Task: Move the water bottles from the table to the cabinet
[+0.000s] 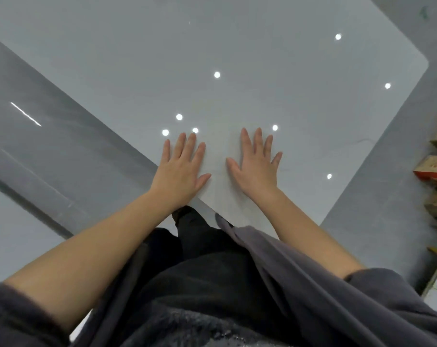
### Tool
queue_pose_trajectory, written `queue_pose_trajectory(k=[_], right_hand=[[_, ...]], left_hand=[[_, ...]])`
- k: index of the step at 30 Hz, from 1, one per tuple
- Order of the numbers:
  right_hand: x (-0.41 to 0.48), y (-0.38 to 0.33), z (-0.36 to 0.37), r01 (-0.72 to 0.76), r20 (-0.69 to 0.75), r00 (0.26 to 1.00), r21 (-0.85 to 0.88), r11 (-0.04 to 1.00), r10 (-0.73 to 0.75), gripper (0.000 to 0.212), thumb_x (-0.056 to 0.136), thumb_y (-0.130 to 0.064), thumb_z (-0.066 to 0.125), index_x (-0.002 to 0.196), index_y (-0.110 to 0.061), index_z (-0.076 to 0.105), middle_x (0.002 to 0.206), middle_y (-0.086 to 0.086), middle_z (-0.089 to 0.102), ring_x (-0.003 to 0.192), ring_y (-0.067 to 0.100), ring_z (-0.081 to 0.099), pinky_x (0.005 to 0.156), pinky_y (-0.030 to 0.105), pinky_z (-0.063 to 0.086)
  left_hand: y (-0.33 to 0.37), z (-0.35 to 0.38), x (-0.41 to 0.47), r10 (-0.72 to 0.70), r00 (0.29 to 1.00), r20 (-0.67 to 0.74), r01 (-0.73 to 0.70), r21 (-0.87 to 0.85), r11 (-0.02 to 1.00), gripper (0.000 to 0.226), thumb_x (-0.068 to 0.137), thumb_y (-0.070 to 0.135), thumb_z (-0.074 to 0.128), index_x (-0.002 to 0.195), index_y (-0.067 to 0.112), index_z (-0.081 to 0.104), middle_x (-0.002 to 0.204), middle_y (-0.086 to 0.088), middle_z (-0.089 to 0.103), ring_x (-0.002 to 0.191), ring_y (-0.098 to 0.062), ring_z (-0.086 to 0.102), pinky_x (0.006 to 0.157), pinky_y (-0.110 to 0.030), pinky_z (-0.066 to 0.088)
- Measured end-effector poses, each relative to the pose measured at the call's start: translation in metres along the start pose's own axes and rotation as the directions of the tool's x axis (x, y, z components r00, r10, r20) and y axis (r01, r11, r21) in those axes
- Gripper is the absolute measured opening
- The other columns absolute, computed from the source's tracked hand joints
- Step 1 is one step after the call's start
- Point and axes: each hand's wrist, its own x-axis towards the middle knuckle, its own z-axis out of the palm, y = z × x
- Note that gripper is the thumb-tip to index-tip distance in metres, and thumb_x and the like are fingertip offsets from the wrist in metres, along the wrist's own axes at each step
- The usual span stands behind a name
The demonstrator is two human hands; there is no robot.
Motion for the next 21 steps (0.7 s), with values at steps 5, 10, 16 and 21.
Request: queue_pose_trajectory(k=[5, 10, 16, 21], right_hand=[[0.032, -0.046, -0.018, -0.041, -0.001, 0.999, 0.062, 0.997, 0.042, 0.076, 0.099, -0.052, 0.038, 0.157, -0.029, -0.005, 0.165, 0.006, -0.013, 0.150, 0.033, -0.016, 0.117, 0.061, -0.003], [0.086, -0.108, -0.034, -0.092, -0.012, 0.995, 0.128, 0.987, 0.095, 0.077, 0.099, -0.052, 0.040, 0.157, -0.028, -0.006, 0.165, 0.007, -0.014, 0.150, 0.033, -0.016, 0.119, 0.060, -0.002], [0.165, -0.187, -0.062, -0.169, -0.072, 0.979, 0.251, 0.953, 0.193, 0.078, 0.099, -0.050, 0.043, 0.157, -0.028, -0.004, 0.166, 0.006, -0.011, 0.151, 0.032, -0.013, 0.119, 0.058, 0.000], [0.228, -0.237, -0.089, -0.236, -0.076, 0.945, 0.512, 0.826, 0.317, 0.088, 0.094, -0.042, 0.059, 0.158, -0.023, 0.001, 0.166, 0.006, 0.000, 0.153, 0.028, -0.004, 0.122, 0.054, 0.005]], left_hand=[[-0.053, -0.024, 0.037, -0.020, 1.000, 0.000, 0.020, -0.094, 0.995, 0.071, 0.098, 0.051, 0.032, 0.154, 0.011, 0.013, 0.161, -0.015, 0.004, 0.148, -0.033, 0.000, 0.118, -0.051, 0.002], [-0.131, -0.051, 0.093, -0.033, 0.999, -0.017, 0.029, -0.181, 0.983, 0.070, 0.099, 0.047, 0.034, 0.154, 0.009, 0.012, 0.161, -0.016, 0.002, 0.148, -0.033, -0.002, 0.118, -0.050, 0.004], [-0.219, -0.089, 0.172, 0.040, 0.998, -0.043, -0.049, -0.255, 0.966, 0.069, 0.100, 0.044, 0.038, 0.153, 0.007, 0.014, 0.161, -0.017, 0.002, 0.148, -0.033, -0.003, 0.119, -0.047, 0.003], [-0.277, -0.119, 0.239, 0.131, 0.988, -0.083, -0.151, -0.313, 0.938, 0.071, 0.099, 0.038, 0.044, 0.153, 0.004, 0.014, 0.161, -0.016, 0.003, 0.149, -0.032, -0.002, 0.120, -0.043, 0.004]])
